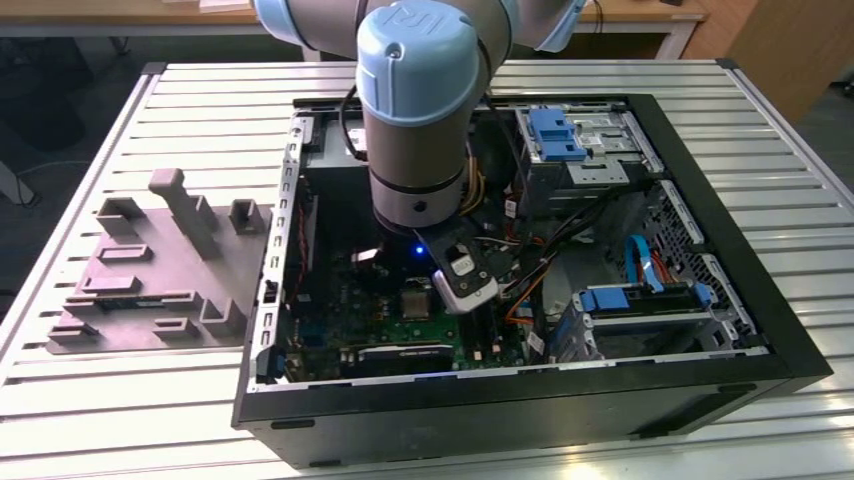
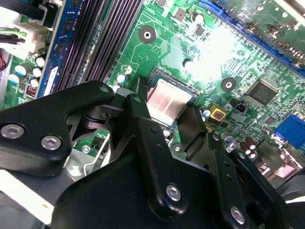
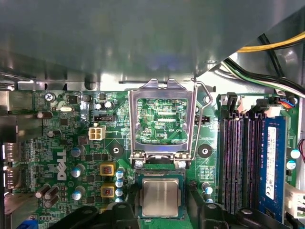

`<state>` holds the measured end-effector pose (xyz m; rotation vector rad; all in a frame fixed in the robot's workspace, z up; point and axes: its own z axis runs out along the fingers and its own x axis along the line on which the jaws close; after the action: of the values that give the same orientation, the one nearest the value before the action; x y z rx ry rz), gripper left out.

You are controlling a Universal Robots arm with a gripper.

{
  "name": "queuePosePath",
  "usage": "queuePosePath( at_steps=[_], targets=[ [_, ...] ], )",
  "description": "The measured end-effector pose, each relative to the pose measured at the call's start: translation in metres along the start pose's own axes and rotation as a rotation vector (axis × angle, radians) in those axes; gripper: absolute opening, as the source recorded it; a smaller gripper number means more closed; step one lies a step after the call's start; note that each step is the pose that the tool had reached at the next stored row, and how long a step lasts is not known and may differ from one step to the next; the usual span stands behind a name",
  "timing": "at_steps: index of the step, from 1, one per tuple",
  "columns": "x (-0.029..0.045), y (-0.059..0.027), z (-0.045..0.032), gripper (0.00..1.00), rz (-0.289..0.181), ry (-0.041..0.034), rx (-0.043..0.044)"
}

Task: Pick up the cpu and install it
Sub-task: 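Place the cpu into insertion slot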

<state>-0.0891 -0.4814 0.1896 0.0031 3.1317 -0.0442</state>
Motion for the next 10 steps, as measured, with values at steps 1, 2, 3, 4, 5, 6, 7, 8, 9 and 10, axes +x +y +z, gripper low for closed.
queuePosePath(
  at_steps=[1, 2, 3, 4, 5, 6, 7, 8, 9, 10],
  targets=[
    [0.0000, 0.0000, 0.0000, 0.51, 0.000, 0.0002, 0.0001],
    [-0.0001, 0.0000, 0.0000, 0.51, 0.000, 0.0000, 0.0002],
    [-0.0002, 0.0000, 0.0000, 0.45, 0.000, -0.0001, 0.0001],
    [-0.0002, 0.0000, 0.0001, 0.45, 0.000, -0.0002, 0.0001],
    [-0.0002, 0.0000, 0.0001, 0.45, 0.000, -0.0002, 0.0000],
    [-0.0002, 0.0000, 0.0002, 0.45, 0.000, -0.0003, 0.0000],
    [-0.0002, 0.0000, 0.0002, 0.45, 0.000, -0.0002, 0.0000],
    [-0.0002, 0.0000, 0.0002, 0.45, 0.000, -0.0003, -0.0001],
    [-0.0002, 0.0000, 0.0002, 0.45, 0.000, -0.0002, 0.0000],
    [-0.0002, 0.0000, 0.0002, 0.45, 0.000, -0.0003, -0.0001]
  ],
)
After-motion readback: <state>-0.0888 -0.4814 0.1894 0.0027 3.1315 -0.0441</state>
